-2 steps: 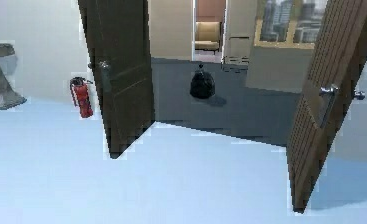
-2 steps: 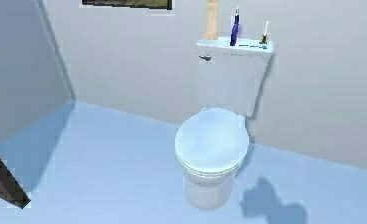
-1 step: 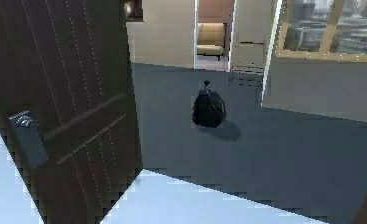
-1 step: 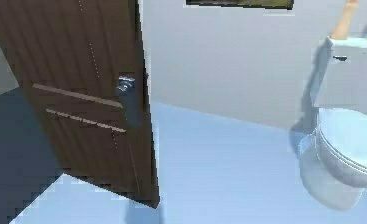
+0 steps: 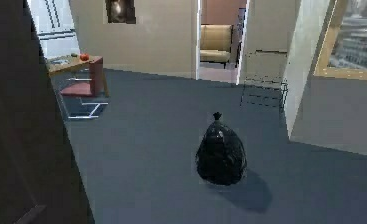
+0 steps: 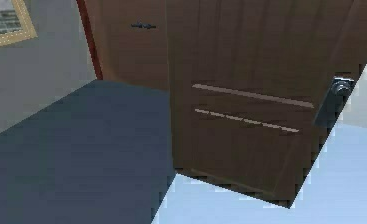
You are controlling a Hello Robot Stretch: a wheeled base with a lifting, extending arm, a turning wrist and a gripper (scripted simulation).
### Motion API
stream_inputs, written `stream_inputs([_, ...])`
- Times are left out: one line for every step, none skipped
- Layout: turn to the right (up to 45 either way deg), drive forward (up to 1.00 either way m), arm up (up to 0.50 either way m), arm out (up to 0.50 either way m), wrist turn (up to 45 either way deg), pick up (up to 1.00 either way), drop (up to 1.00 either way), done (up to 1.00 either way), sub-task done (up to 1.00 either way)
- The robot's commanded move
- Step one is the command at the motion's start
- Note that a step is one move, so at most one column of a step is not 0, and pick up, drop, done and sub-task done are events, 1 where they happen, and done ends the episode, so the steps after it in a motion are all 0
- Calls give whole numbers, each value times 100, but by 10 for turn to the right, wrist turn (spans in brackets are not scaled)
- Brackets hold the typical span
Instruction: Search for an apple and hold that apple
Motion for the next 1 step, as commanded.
stream_inputs([0, 60, 0, 0, 0, 0, 0, 0, 0])
